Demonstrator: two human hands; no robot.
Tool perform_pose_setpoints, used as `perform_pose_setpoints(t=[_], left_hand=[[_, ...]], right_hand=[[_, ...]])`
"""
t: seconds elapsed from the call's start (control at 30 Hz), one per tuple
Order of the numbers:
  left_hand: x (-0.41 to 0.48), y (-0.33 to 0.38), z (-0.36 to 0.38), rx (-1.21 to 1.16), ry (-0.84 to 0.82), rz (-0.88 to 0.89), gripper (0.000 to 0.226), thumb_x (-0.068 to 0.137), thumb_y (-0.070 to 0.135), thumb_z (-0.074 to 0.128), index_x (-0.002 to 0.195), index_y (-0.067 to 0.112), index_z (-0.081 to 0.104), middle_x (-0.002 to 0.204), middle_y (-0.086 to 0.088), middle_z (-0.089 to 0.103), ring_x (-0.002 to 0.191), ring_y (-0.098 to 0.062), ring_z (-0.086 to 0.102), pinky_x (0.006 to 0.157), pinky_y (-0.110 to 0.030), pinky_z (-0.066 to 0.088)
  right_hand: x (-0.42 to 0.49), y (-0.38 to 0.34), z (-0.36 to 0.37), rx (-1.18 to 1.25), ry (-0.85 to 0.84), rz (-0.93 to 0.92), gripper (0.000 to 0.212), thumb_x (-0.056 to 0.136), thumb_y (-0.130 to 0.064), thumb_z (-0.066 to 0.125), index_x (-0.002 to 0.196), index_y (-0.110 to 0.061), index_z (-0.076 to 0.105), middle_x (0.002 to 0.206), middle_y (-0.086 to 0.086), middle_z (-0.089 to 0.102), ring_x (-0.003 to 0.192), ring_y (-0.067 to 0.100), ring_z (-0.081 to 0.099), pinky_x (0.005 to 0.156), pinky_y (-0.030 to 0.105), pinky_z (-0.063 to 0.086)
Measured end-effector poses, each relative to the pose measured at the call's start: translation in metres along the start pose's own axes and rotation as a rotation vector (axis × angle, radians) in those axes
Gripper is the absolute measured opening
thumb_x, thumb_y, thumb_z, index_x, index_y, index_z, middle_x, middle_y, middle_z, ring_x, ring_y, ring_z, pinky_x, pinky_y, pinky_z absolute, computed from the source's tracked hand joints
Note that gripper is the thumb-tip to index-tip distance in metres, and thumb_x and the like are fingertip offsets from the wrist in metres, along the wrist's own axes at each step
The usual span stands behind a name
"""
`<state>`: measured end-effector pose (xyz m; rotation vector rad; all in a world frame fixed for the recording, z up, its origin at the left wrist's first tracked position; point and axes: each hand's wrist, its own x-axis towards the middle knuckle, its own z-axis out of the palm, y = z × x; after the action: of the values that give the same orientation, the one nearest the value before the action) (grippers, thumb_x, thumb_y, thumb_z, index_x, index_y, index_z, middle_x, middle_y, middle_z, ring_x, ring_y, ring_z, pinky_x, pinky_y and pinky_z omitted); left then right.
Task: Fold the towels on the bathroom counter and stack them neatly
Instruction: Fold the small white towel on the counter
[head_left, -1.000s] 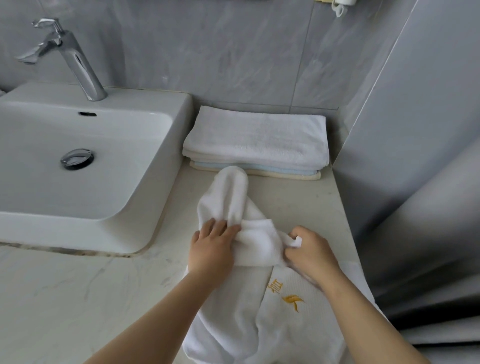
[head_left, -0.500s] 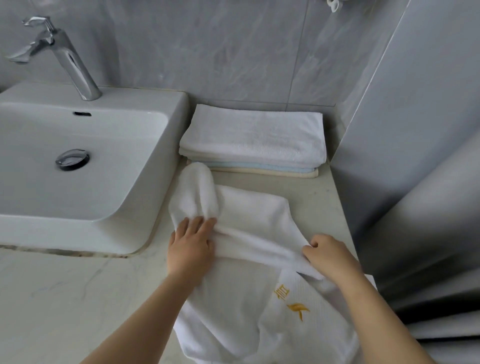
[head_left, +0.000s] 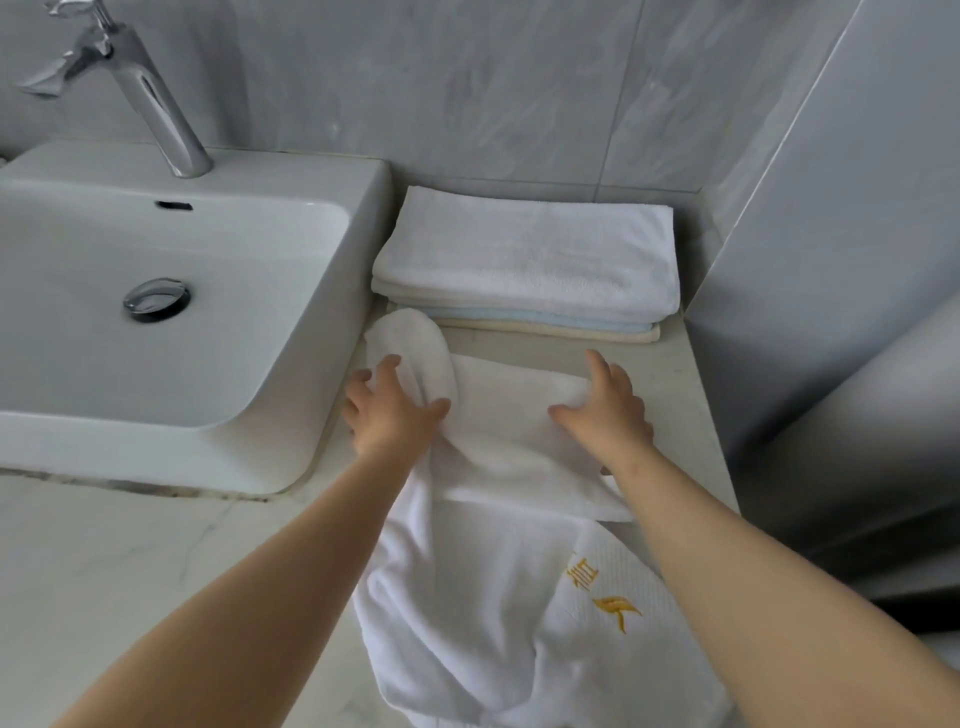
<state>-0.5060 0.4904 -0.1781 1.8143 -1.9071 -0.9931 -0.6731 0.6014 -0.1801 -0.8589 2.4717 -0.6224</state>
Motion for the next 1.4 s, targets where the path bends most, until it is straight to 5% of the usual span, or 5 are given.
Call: perform_pose_setpoints(t=[0.37,0.7,0.87,1.07,1.4], left_hand=[[0.013,-0.018,0.023,0.358,-0.053,0.317,0.034,0.091,0.031,0.048,0.124,0.026,0.053,0.137,0.003,0.042,0.126,-0.025,0.031,0.098,-0.035,0.027],[-0.003,0.012,0.011,-0.248,0.327,0.572,0.02,0.081,0.011,0.07,0.1,0.006,0.07,0.102,-0.001,0.054,0.095,-0.018,0.054,0.08,-0.011,0.033],[0.026,0.071,-0.023,-0.248,0.569,0.769,0.028,0.08,0.001,0.058,0.105,0.007,0.069,0.115,-0.016,0.06,0.102,-0.013,0.05,0.087,-0.003,0.03],[0.075,0.098,-0.019,0.589,0.0,0.595,0.071,0.096,0.024,0.045,0.15,0.021,-0.001,0.156,0.003,-0.02,0.144,-0.027,-0.016,0.116,-0.051,0.006],[0.005,0.026,0.025,0.599,-0.218,0.635,0.06,0.097,0.041,0.039,0.149,0.024,0.014,0.158,0.005,0.001,0.145,-0.017,-0.01,0.117,-0.042,0.0]], right_hand=[[0.006,-0.004,0.029,-0.019,-0.047,-0.148,0.037,0.087,-0.021,0.056,0.123,-0.03,0.052,0.121,0.006,0.046,0.11,0.028,0.051,0.086,0.033,0.043],[-0.003,-0.007,0.004,0.389,0.819,-0.5,0.022,0.063,0.017,0.057,0.08,0.002,0.058,0.09,0.022,0.051,0.084,0.017,0.044,0.072,0.008,0.032],[0.027,-0.042,-0.061,0.508,1.064,-0.575,0.024,0.065,0.012,0.051,0.088,0.007,0.058,0.104,-0.007,0.044,0.1,0.023,0.049,0.093,0.013,0.035],[0.049,-0.052,-0.072,-0.189,0.452,-0.229,0.078,0.087,-0.029,0.06,0.149,-0.014,0.016,0.158,0.01,-0.011,0.145,0.029,-0.007,0.115,0.045,0.002],[-0.013,0.004,0.014,-0.23,0.211,-0.311,0.053,0.091,-0.033,0.055,0.141,-0.023,0.04,0.155,0.004,0.023,0.145,0.029,0.01,0.112,0.046,0.012]])
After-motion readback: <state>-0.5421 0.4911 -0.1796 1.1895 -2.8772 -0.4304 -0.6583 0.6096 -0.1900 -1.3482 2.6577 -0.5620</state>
